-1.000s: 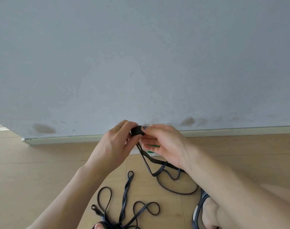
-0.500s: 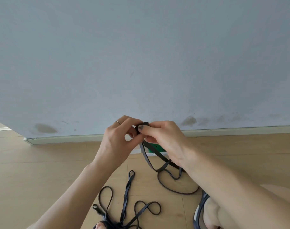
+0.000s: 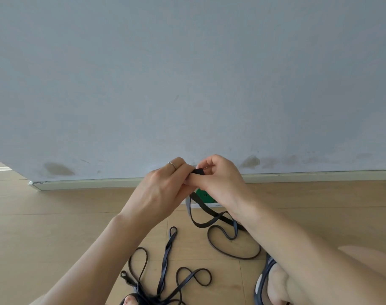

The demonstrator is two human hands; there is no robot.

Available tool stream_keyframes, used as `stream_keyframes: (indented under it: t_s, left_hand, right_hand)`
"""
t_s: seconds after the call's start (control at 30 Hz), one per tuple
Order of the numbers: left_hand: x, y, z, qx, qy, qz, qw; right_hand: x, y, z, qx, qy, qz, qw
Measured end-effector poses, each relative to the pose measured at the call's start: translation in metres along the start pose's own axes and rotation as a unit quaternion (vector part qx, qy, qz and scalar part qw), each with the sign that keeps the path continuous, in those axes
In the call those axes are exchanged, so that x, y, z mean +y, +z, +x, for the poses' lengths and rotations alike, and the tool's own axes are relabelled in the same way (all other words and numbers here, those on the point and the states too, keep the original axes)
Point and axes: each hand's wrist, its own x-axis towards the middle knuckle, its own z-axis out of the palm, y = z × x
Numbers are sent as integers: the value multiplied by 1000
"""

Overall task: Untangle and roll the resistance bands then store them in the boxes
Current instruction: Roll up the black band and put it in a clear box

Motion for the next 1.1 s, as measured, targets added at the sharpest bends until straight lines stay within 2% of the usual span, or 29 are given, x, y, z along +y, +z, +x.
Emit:
stream_keyframes:
  t_s: [0.13,0.23,0.33,0.43,0.5,0.57,0.7,0.87,0.97,1.1]
  left_hand:
    - [3,5,0,44,-68,-99,992]
    - [3,4,0,39,-99,-138,985]
    - [0,1,-3,32,-98,-121,987]
    - [-3,-2,-4,-1,-61,-75,995]
    - [-3,1,-4,-19,-39,-59,997]
    - [-2,1,-3,-13,-37,-54,998]
    - [-2,1,0,26,-100,-131,986]
    - [-9,1,-3,0,-113,-137,984]
    - [-9,-2,-3,-9,-104,-143,984]
    - [-13,-3,-6,-32,-111,-141,983]
  right_hand:
    - [1,-5,4,16,7,47,999]
    - [0,-9,6,-33,23,123,992]
    - [-3,-14,4,-87,26,134,987]
    - [-2,-14,1,-95,9,50,994]
    - [-1,-12,1,-57,-7,-62,996]
    - [-3,-13,2,-23,-12,-98,995]
    - [-2,-18,8,-26,1,19,999]
    - [-3,-20,8,-94,46,154,983]
    - [-4,-23,6,-122,44,151,980]
    - [1,-16,5,-109,34,112,987]
